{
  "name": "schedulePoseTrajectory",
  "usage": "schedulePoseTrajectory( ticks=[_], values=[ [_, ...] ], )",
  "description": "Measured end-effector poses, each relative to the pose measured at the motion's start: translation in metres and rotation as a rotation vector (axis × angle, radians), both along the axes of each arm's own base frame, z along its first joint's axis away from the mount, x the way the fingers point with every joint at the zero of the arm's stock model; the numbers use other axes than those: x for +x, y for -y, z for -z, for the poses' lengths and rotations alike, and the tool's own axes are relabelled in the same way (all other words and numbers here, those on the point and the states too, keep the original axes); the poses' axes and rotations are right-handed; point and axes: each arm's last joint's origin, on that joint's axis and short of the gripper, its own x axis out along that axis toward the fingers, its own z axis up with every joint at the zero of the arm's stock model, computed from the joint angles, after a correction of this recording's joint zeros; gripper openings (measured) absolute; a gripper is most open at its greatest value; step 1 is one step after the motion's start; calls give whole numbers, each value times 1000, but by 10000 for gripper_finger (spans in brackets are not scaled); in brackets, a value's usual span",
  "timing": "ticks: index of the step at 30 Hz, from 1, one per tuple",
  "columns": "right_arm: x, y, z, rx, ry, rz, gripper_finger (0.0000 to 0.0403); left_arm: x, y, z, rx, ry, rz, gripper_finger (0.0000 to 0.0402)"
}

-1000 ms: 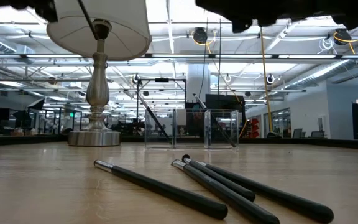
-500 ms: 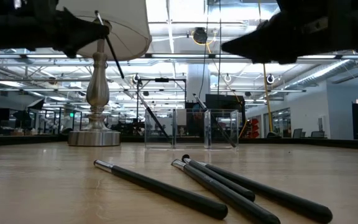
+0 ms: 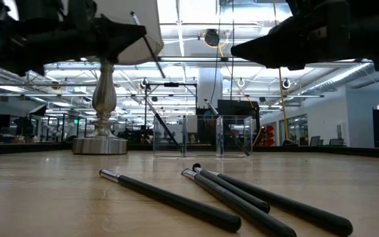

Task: Sort items
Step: Put the eyeshadow brush into the transparent organizer

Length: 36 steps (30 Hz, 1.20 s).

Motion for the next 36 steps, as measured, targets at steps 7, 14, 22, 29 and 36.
schedulePoseTrajectory(
  ticks=[7, 14, 22, 29, 36],
  values=[
    [0, 1, 0, 21, -3, 4, 1, 23, -6, 13, -15, -82, 80, 13],
    [0, 1, 1, 63, -13, 5, 1, 27, 1, 18, 4, -87, 66, 13],
    [0, 1, 3, 113, -28, 7, 1, 28, 16, 19, 50, -98, -83, 13],
    [0, 0, 3, 119, -31, 7, 1, 32, 18, 22, -21, -116, -192, 13],
    [0, 0, 3, 119, -26, 7, 1, 52, 33, 35, -157, -124, -331, 13]
  ],
)
